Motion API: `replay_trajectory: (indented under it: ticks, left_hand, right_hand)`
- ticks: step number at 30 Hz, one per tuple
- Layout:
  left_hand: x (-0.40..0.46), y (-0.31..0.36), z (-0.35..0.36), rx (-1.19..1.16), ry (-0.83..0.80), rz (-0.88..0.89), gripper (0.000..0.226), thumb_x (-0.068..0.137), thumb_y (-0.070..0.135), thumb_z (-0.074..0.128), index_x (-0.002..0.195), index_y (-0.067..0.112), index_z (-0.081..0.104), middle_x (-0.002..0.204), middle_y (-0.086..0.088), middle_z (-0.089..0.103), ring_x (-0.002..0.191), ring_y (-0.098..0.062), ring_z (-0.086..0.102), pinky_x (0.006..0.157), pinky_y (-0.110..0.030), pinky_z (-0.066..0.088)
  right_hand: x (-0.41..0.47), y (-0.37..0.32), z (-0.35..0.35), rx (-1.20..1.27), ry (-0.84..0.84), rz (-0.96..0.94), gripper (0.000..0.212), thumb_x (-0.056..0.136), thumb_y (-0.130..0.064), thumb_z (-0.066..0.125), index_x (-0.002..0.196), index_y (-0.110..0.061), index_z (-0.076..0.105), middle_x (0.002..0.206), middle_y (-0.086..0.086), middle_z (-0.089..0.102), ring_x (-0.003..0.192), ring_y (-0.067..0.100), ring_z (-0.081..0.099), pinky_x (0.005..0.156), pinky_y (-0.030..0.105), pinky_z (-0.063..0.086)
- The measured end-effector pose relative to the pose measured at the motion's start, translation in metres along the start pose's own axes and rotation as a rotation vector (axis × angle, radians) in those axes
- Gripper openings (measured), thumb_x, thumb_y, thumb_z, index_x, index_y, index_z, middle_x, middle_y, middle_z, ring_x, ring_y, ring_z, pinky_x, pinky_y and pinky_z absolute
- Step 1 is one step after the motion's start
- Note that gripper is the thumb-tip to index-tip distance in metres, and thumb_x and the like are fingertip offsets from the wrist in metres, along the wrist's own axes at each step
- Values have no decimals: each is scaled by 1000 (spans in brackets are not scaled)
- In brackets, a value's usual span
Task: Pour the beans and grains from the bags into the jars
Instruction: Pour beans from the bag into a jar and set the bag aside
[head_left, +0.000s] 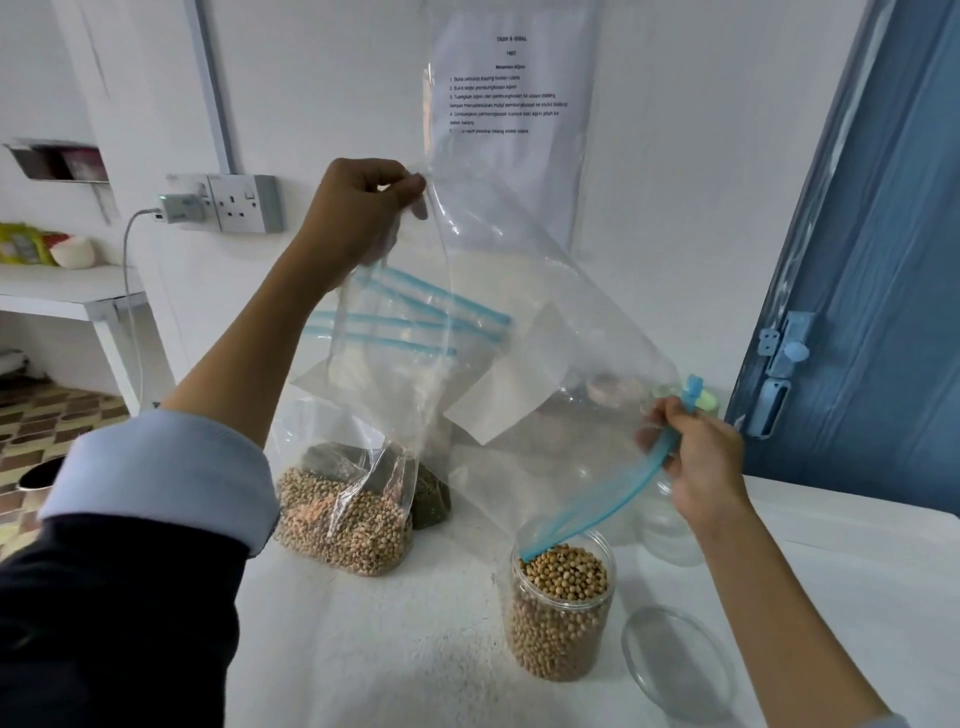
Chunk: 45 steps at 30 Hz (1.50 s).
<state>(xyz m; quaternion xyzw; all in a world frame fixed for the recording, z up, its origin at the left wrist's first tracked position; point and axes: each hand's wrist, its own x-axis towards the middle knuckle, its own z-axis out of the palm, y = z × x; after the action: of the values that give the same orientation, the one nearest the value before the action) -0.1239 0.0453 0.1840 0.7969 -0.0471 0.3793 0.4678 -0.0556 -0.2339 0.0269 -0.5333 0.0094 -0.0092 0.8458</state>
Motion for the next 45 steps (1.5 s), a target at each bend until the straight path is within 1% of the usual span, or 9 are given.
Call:
replay_trajectory:
  ticks: [4, 11, 18, 22, 28, 34, 38, 42, 45]
  left_hand:
    - [-2, -2, -4, -23, -5, 6, 32, 96, 19, 52, 67, 10, 61, 35, 7, 33, 31, -9, 25, 38, -14, 22]
    - [0, -5, -9, -24, -17, 0, 33, 96, 19, 53, 66, 11, 61, 35, 7, 33, 32, -10, 26, 39, -15, 23]
    - [-11, -25, -24, -35, -34, -40, 30, 96, 17, 52, 69, 10, 59, 35, 6, 34, 33, -9, 27, 39, -14, 19]
    - [-18, -40, -31, -21, -11, -43, 25, 96, 15, 53, 72, 11, 60, 36, 3, 43, 32, -9, 33, 38, -15, 25]
    - [-27, -62, -32, -3, -51, -67, 20, 95, 11, 53, 77, 8, 62, 42, -3, 52, 34, -15, 41, 37, -17, 33]
    - [-37, -67, -3, 80, -324, -261, 14, 96, 11, 51, 91, 6, 64, 59, -3, 67, 47, -15, 61, 46, -21, 52]
    - [-44, -60, 50, 36, -398, -312, 13, 96, 11, 51, 92, 7, 63, 64, -5, 69, 49, -18, 64, 47, -22, 53]
    - [-46, -44, 101, 25, -435, -339, 14, 95, 8, 50, 91, 9, 64, 68, -8, 69, 52, -20, 64, 54, -29, 53]
    - [-51, -24, 149, 100, -616, -405, 9, 94, 7, 52, 97, 9, 61, 78, -11, 70, 61, -27, 67, 59, -32, 50]
  right_hand:
    - [-3, 2, 5, 0, -44, 20, 16, 95, -7, 52, 81, -9, 61, 62, -1, 64, 43, 6, 58, 47, 23, 54]
    - [-3, 0, 11, -43, 87, -84, 13, 96, -11, 53, 90, -6, 64, 72, 0, 60, 50, 8, 55, 52, 21, 53]
    - [4, 6, 13, -91, 159, -150, 19, 97, -14, 53, 81, -12, 62, 71, -2, 58, 46, 7, 45, 46, 19, 45]
    - [19, -6, 14, -226, 180, -241, 26, 97, -17, 52, 72, -17, 60, 69, -4, 59, 33, 2, 42, 42, 19, 40]
    - [31, -19, 11, -328, 130, -202, 26, 97, -18, 53, 72, -16, 62, 69, -3, 61, 42, 7, 46, 52, 23, 44]
    - [50, -34, -32, -383, 138, -142, 28, 98, -15, 51, 70, -13, 58, 71, -1, 58, 48, 7, 44, 39, 14, 38]
    - [68, -53, -82, -406, 194, -150, 25, 96, -13, 54, 72, -13, 59, 68, -2, 56, 57, 8, 47, 43, 12, 39]
    - [88, -75, -138, -485, 185, -133, 26, 96, -12, 54, 71, -11, 59, 52, -4, 58, 38, 1, 46, 39, 13, 37]
    - [106, -95, -190, -571, 193, -90, 23, 95, -12, 54, 73, -9, 61, 42, -9, 56, 25, 0, 37, 31, 11, 30]
